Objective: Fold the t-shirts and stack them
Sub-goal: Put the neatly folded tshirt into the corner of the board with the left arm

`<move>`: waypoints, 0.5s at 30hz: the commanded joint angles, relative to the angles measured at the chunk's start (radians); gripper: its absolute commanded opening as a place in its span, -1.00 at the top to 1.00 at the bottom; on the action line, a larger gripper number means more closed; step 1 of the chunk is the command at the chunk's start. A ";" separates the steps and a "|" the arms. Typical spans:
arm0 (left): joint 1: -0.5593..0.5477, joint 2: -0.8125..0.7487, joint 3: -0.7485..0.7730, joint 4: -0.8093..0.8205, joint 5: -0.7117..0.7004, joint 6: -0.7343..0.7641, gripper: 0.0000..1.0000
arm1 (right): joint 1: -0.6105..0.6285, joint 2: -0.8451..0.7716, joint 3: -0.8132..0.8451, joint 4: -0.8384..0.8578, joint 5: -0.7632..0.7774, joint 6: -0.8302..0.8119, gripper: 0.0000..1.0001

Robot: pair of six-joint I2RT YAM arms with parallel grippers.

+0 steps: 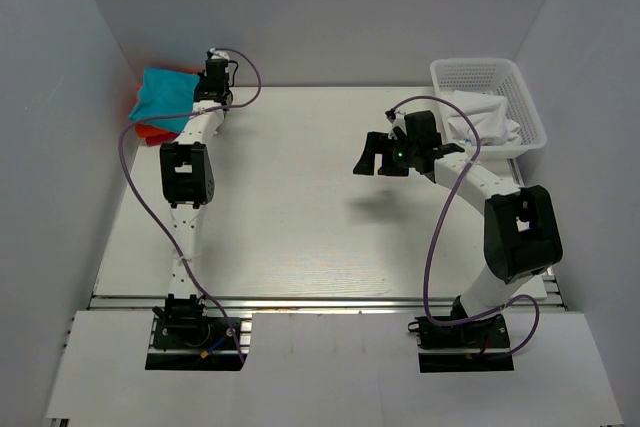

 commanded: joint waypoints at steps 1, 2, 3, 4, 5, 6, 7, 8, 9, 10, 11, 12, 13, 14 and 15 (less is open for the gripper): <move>0.020 -0.085 0.011 0.056 -0.011 -0.087 1.00 | -0.005 0.004 0.044 -0.006 -0.018 -0.010 -0.81; 0.031 -0.085 0.011 0.065 -0.002 -0.106 1.00 | -0.004 0.004 0.046 -0.005 -0.016 -0.010 -0.81; 0.031 -0.097 0.011 0.082 -0.002 -0.122 1.00 | -0.005 0.004 0.046 -0.012 -0.013 -0.012 -0.81; 0.040 -0.108 0.011 0.097 -0.002 -0.123 1.00 | -0.004 0.006 0.046 -0.012 -0.010 -0.015 -0.81; 0.040 -0.108 0.011 0.110 -0.014 -0.138 1.00 | -0.004 0.007 0.048 -0.012 -0.010 -0.012 -0.81; 0.040 -0.108 0.011 0.120 -0.005 -0.138 1.00 | -0.004 0.007 0.055 -0.018 -0.010 -0.021 -0.81; 0.049 -0.108 0.011 0.133 -0.005 -0.138 1.00 | -0.007 0.015 0.055 -0.020 -0.007 -0.018 -0.81; 0.049 -0.099 0.024 0.145 -0.026 -0.153 1.00 | -0.004 0.015 0.061 -0.026 -0.008 -0.022 -0.81; 0.049 -0.099 0.024 0.145 -0.027 -0.153 1.00 | -0.005 0.015 0.064 -0.028 -0.007 -0.025 -0.81; 0.049 -0.090 0.034 0.154 -0.008 -0.162 1.00 | -0.005 0.015 0.064 -0.032 -0.002 -0.025 -0.81; 0.060 -0.079 0.034 0.154 -0.008 -0.178 1.00 | -0.005 0.018 0.066 -0.032 0.001 -0.025 -0.81; 0.060 -0.079 0.034 0.154 -0.008 -0.187 1.00 | -0.004 0.018 0.067 -0.032 0.002 -0.025 -0.81; 0.071 -0.068 0.034 0.154 0.010 -0.187 1.00 | -0.004 0.021 0.064 -0.038 0.005 -0.028 -0.81; 0.071 -0.059 0.034 0.154 0.025 -0.199 1.00 | -0.005 0.022 0.067 -0.043 0.005 -0.028 -0.81; 0.080 -0.059 0.025 0.154 0.041 -0.199 1.00 | -0.004 0.024 0.069 -0.046 0.005 -0.030 -0.81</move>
